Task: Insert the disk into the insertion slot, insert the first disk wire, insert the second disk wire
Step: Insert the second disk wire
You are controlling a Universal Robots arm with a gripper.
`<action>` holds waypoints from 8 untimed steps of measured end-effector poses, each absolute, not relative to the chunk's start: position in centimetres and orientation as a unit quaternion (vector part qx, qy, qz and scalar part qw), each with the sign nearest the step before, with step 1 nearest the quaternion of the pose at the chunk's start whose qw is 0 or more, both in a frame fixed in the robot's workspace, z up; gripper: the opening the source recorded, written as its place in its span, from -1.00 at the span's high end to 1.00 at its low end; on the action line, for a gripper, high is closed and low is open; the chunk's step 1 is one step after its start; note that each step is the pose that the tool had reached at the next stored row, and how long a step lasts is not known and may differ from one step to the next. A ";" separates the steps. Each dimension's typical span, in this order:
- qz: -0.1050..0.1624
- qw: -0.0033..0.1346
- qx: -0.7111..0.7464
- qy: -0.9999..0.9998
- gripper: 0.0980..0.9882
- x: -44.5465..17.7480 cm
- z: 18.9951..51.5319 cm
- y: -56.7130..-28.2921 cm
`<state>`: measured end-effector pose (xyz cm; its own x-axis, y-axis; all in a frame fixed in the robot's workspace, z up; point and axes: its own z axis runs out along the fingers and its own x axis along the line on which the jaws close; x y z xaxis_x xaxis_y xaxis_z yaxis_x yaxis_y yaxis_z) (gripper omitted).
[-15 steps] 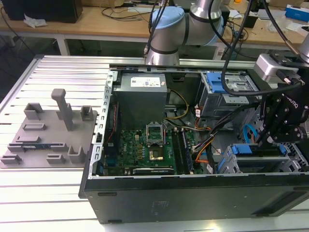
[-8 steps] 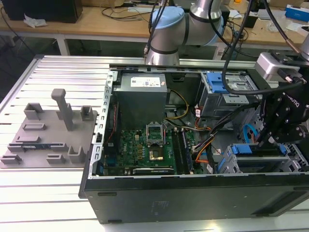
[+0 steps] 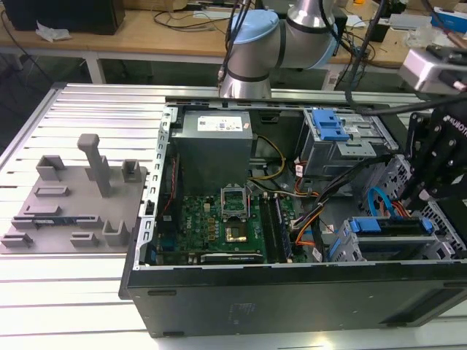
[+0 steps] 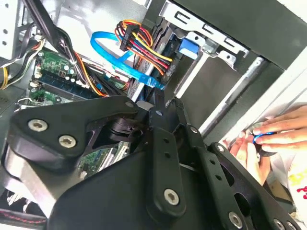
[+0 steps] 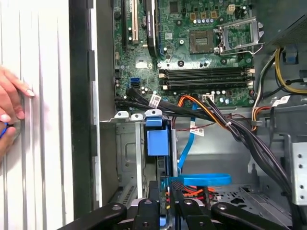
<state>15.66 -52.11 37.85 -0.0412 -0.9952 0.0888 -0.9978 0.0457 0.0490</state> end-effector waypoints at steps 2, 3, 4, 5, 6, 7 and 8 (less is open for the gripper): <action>0.014 0.048 0.691 -0.721 0.88 15.7 38.4 -52.1; 0.014 0.048 0.691 -0.721 0.88 15.7 38.6 -52.1; 0.014 0.048 0.691 -0.721 0.98 15.7 38.9 -52.1; 0.014 0.048 0.691 -0.722 0.98 15.7 38.9 -52.1; 0.014 0.048 0.691 -0.721 0.98 15.7 38.9 -52.1; 0.014 0.048 0.691 -0.722 0.98 15.7 38.9 -52.1; 0.014 0.048 0.691 -0.722 0.98 15.7 38.9 -52.1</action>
<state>15.66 -52.08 38.91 -0.0416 -0.9952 0.0885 -0.9979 0.0457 0.0454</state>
